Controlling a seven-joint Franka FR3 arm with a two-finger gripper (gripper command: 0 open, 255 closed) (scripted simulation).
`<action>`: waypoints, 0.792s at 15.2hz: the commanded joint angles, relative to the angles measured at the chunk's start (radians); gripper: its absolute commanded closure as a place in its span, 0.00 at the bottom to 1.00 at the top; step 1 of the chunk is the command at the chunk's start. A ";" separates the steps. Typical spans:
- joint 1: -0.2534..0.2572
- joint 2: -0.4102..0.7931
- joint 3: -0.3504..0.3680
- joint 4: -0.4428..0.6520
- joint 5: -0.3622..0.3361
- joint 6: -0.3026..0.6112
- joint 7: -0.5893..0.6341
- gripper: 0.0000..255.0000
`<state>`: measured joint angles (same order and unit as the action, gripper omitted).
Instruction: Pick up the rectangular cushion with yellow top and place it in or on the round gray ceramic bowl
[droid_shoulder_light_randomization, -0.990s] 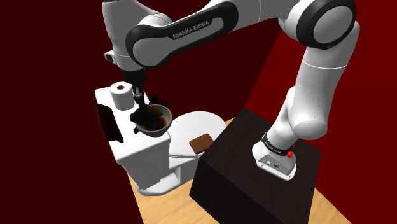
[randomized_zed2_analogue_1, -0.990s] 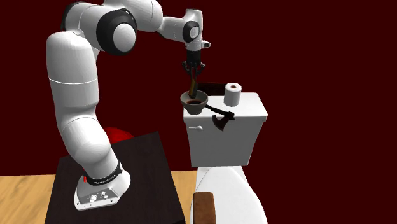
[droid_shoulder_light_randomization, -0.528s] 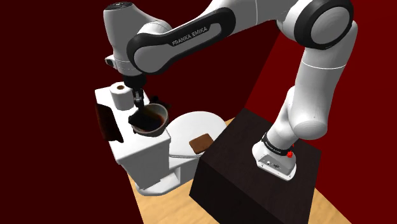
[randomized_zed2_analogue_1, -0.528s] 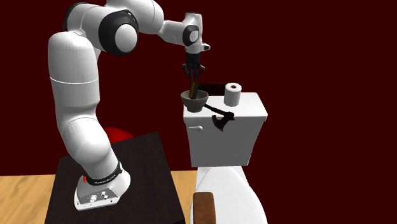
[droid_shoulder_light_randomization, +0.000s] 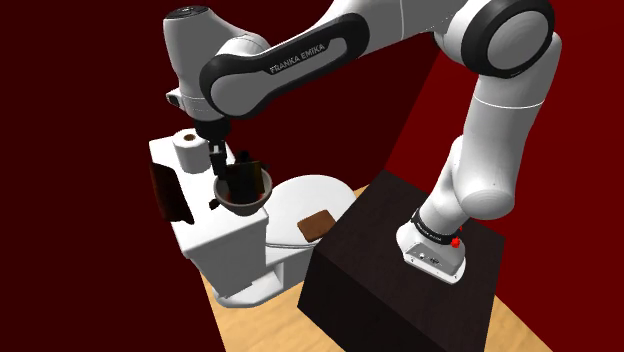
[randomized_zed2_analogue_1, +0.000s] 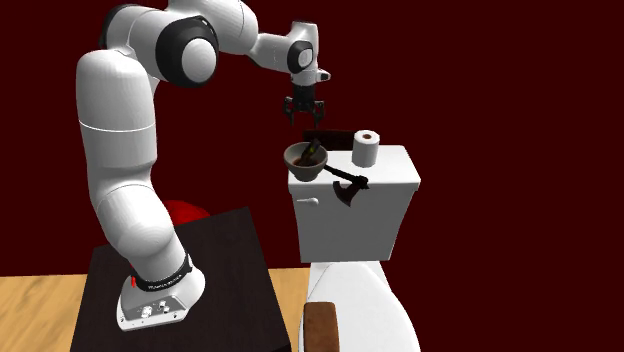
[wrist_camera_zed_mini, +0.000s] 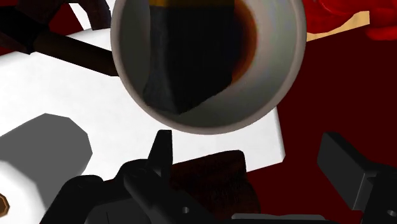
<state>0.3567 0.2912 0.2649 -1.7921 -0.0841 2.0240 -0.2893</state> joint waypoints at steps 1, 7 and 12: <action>0.000 0.001 0.000 -0.001 0.000 0.001 0.001 0.00; 0.000 -0.030 0.004 0.088 0.011 -0.116 -0.007 0.00; 0.000 -0.029 0.004 0.088 0.011 -0.116 -0.007 0.00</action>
<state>0.3564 0.2617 0.2690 -1.7045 -0.0729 1.9078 -0.2964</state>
